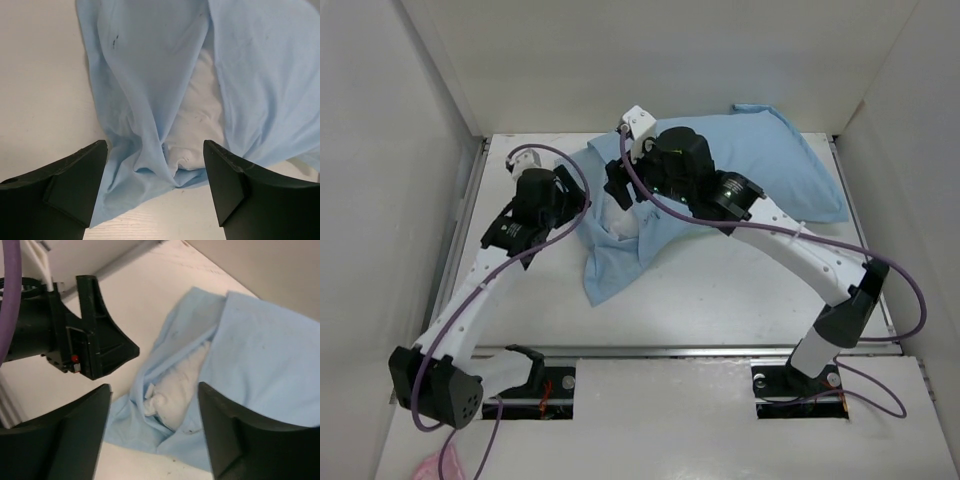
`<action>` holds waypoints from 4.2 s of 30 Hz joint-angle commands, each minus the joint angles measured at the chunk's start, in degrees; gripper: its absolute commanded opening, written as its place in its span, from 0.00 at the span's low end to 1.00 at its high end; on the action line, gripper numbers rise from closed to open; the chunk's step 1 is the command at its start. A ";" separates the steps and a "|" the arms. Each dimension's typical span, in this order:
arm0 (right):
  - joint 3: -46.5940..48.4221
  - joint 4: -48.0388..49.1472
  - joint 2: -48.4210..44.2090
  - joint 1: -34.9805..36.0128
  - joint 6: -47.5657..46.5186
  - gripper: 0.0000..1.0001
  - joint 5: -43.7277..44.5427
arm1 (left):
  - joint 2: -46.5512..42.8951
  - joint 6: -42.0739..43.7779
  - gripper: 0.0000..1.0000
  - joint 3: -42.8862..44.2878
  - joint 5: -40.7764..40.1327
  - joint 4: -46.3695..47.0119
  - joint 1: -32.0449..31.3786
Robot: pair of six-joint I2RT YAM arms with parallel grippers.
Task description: Put the pillow into the pillowcase
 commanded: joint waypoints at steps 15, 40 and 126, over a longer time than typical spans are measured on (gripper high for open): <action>0.06 -7.37 5.83 -1.14 6.70 0.63 15.92 | 24.33 2.68 0.07 7.34 1.62 3.44 -0.05; -5.30 -6.49 7.32 -7.12 9.44 0.61 7.75 | 42.35 3.02 0.24 32.37 13.93 4.42 -5.23; 3.58 -14.14 0.65 -4.57 10.58 0.00 2.59 | 34.53 -0.56 0.00 16.83 16.22 20.73 -12.09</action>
